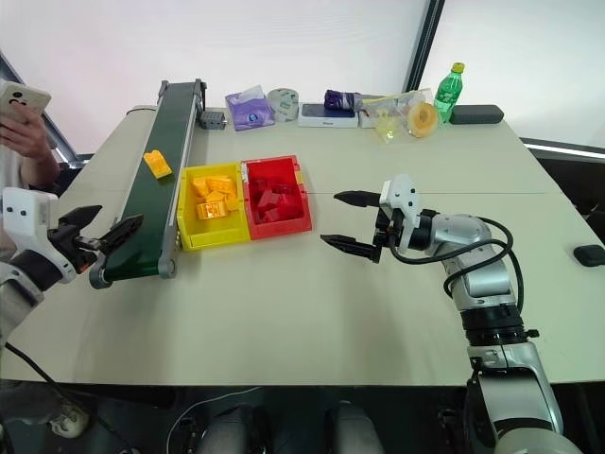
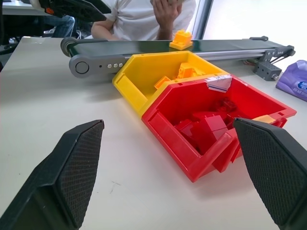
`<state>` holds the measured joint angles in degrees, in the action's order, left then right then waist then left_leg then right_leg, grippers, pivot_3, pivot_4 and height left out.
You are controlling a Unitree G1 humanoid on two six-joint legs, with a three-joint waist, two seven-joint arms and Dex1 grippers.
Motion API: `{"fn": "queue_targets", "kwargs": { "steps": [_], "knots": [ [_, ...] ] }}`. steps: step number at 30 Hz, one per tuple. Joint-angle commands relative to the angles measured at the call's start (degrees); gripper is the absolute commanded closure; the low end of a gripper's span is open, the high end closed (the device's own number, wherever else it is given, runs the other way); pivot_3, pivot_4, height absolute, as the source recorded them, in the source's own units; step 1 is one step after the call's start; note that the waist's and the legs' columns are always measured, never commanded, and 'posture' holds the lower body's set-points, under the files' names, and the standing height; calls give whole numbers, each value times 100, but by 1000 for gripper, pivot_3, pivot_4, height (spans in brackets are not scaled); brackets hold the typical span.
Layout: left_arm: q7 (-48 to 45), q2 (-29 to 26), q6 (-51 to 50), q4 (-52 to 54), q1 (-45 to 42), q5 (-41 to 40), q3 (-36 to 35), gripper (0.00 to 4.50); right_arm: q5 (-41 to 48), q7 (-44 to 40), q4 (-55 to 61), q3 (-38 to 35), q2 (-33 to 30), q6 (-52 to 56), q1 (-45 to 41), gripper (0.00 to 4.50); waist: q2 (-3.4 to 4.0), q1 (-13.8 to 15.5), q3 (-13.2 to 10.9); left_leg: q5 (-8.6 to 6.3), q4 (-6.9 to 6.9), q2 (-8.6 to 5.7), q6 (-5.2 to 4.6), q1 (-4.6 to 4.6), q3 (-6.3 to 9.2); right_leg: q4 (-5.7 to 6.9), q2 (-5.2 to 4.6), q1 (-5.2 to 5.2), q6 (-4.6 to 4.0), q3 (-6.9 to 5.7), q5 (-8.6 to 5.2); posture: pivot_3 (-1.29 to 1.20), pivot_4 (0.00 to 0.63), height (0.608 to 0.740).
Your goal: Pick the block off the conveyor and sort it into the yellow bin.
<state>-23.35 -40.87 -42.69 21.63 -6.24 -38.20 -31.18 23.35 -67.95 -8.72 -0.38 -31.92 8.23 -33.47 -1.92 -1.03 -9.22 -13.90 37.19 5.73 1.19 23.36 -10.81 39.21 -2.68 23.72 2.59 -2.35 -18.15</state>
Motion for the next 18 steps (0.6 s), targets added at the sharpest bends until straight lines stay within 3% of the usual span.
{"fn": "queue_targets", "kwargs": {
  "steps": [1, 5, 9, 18],
  "knots": [
    [536, 27, -136, 327, -135, 206, -45, 51, 71, -16, 119, -51, 34, -69, -20, 0, 0, 6, 0, 0, 0, 0, 0, 0, 0, 0, 0, 0, 0, 0, 0, 0, 150, 740],
    [2015, 654, -669, 638, -584, 605, 122, 51, 71, -26, 104, -53, 36, -67, -25, 0, -2, 24, 1, 0, 2, -3, 0, -1, 3, 0, -1, -4, 1, 0, 0, 0, 150, 740],
    [2841, 1281, -998, 978, -875, 930, 419, 51, 60, -28, 84, -35, 67, -69, -48, 0, -2, 24, 2, -1, 5, -3, -1, 0, 7, -2, 0, -8, 1, 0, 1, 0, 150, 740],
    [3775, 2128, -2132, 1257, -1466, 1175, 658, 51, 58, -25, 72, -37, 103, -55, -72, 0, -3, 18, 2, 0, 5, -3, 0, -1, 8, -2, 3, -8, 2, 0, 1, 0, 150, 740]
  ]
}}
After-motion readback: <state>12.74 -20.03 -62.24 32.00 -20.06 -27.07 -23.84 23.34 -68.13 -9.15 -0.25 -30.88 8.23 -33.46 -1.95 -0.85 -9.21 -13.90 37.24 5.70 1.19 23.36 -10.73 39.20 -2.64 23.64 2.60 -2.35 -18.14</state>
